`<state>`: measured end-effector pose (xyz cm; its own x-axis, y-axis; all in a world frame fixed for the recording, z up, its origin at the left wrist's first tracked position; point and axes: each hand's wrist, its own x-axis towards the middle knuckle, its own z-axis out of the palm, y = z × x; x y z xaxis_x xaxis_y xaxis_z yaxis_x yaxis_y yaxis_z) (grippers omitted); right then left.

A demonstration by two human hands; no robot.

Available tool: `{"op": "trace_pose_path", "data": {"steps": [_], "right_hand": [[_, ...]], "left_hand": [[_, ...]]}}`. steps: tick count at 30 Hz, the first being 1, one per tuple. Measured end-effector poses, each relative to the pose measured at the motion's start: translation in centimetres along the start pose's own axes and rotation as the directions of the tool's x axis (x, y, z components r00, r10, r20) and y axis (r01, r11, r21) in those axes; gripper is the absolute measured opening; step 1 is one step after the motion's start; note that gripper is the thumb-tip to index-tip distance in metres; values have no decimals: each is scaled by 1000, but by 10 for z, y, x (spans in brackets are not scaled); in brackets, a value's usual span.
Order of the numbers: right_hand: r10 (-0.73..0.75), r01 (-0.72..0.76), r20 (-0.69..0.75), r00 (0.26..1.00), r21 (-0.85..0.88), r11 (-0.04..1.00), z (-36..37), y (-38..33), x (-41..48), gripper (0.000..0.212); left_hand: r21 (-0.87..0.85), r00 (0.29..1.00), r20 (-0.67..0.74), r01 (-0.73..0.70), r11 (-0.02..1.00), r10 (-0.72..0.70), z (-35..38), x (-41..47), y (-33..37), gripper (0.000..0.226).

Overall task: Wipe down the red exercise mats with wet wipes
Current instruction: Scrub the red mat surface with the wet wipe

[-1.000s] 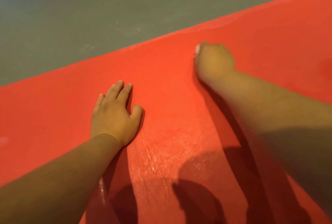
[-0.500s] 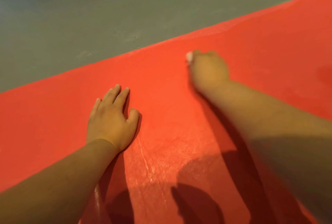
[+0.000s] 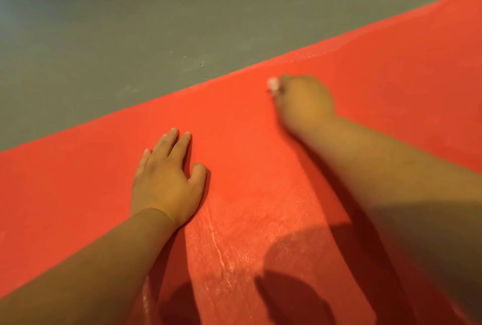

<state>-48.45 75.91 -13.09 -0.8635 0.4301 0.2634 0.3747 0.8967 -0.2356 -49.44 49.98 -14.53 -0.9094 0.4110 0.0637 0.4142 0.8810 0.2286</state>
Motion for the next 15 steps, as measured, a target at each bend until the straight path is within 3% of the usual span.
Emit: {"op": "trace_pose_path", "data": {"steps": [2,3,5,7,8,9,11,13,15], "right_hand": [[-274,262,70,959,148,954,5,-47,-27,35],[-420,392,117,900,205,897,5,-63,-38,31],[-553,509,160,818,247,825,1,-63,-37,28],[-470,447,143,871,166,879,0,-35,-12,34],[-353,345,122,928,83,935,1,-14,6,35],[-183,185,95,979,-12,983,-2,9,23,36],[123,-122,4,992,-113,986,-8,44,44,39],[149,-148,-4,989,-108,983,-3,32,44,40],[-38,38,32,999,-17,999,11,-13,27,40]], "left_hand": [[-8,1000,-8,2,1000,-2,0,1,-1,72],[-8,1000,-9,1,1000,-1,1,2,-2,72],[-3,1000,-11,-2,1000,2,1,4,-3,72],[3,1000,-14,0,1000,0,2,7,-5,73],[4,1000,-15,4,1000,-3,2,9,-5,73],[3,1000,-17,7,1000,-7,2,12,-5,73],[7,1000,-16,12,1000,-12,3,22,-6,74],[12,1000,-12,19,1000,-19,3,34,-7,76],[11,1000,-14,25,1000,-25,3,44,-9,76]]}}
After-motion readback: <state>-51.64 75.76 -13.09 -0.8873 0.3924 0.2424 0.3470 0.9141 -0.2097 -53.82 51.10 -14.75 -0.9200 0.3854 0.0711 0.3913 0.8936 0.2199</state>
